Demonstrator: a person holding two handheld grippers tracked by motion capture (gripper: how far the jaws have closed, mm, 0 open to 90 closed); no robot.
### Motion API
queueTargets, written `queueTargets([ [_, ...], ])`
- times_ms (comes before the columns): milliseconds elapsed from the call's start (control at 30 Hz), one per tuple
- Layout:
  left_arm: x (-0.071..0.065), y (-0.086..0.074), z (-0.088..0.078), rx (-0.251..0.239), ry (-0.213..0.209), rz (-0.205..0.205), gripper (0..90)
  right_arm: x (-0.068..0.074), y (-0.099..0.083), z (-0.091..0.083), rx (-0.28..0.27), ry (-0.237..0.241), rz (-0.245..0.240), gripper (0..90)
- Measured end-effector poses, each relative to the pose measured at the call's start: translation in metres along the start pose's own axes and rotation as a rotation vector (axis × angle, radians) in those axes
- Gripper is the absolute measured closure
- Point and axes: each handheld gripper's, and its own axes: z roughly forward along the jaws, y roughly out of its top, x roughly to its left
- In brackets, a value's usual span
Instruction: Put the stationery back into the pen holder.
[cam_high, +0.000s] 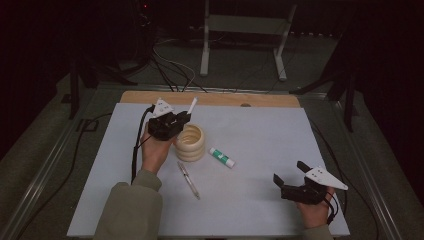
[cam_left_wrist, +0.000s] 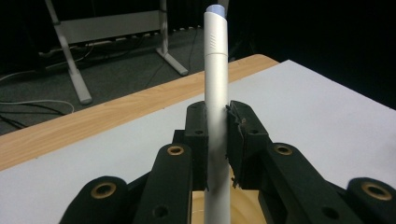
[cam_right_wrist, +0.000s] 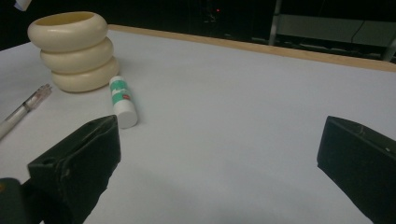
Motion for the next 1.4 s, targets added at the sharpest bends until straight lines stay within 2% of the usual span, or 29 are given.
queueTargets([
  [100, -0.001, -0.001, 0.003, -0.009, -0.014, -0.009, 79.5, 0.000, 0.000, 0.000, -0.001, 0.000, 0.001, 0.0],
  [300, -0.004, -0.002, 0.012, -0.023, -0.015, -0.003, 79.5, 0.000, 0.000, 0.000, -0.002, 0.001, -0.003, 0.0],
  [633, -0.005, -0.010, 0.026, 0.001, -0.011, 0.012, 79.4, 0.000, 0.001, -0.001, -0.005, 0.003, -0.004, 0.0],
  [900, -0.002, -0.022, 0.034, 0.028, -0.008, -0.006, 79.3, 0.000, 0.001, -0.001, -0.005, 0.002, -0.005, 0.0],
  [1167, -0.001, -0.031, 0.033, 0.041, -0.007, -0.016, 79.2, 0.000, 0.001, -0.001, -0.005, 0.001, -0.006, 0.0],
  [1333, -0.002, -0.033, 0.032, 0.050, -0.010, -0.002, 78.9, 0.000, 0.001, -0.001, -0.004, 0.001, -0.006, 0.0],
  [1400, -0.002, -0.033, 0.031, 0.037, -0.010, -0.011, 75.3, 0.000, 0.001, -0.001, -0.003, 0.001, -0.007, 0.0],
])
